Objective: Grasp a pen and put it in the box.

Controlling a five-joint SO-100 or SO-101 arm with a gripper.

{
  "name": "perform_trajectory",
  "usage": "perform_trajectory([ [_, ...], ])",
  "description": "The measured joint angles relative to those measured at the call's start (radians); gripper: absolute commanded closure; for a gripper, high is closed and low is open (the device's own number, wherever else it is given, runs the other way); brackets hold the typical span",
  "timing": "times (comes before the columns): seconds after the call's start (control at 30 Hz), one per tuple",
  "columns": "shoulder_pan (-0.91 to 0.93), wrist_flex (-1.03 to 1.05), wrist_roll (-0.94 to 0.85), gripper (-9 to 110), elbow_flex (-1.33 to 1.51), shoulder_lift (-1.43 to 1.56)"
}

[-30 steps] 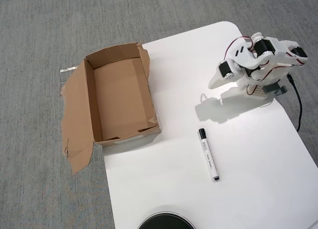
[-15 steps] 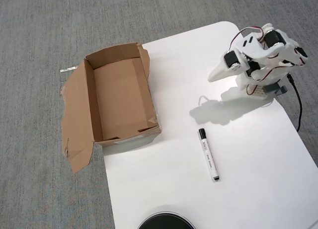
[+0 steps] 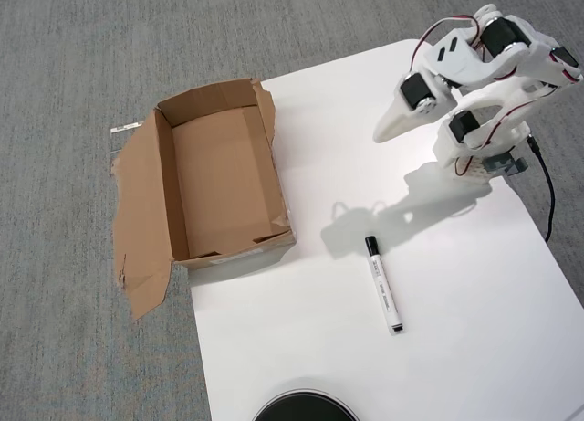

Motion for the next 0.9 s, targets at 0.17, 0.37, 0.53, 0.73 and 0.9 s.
perform_trajectory([
  [0.17, -0.098, 0.0, 0.0, 100, -0.072, -0.107],
  [0.37, -0.267, 0.0, 0.0, 100, -0.086, -0.198],
  [0.53, -0.357, 0.0, 0.002, 100, -0.086, -0.207],
  [0.73, -0.451, 0.0, 0.002, 100, -0.086, -0.249],
  [0.9, -0.522, 0.0, 0.002, 100, -0.086, -0.411],
])
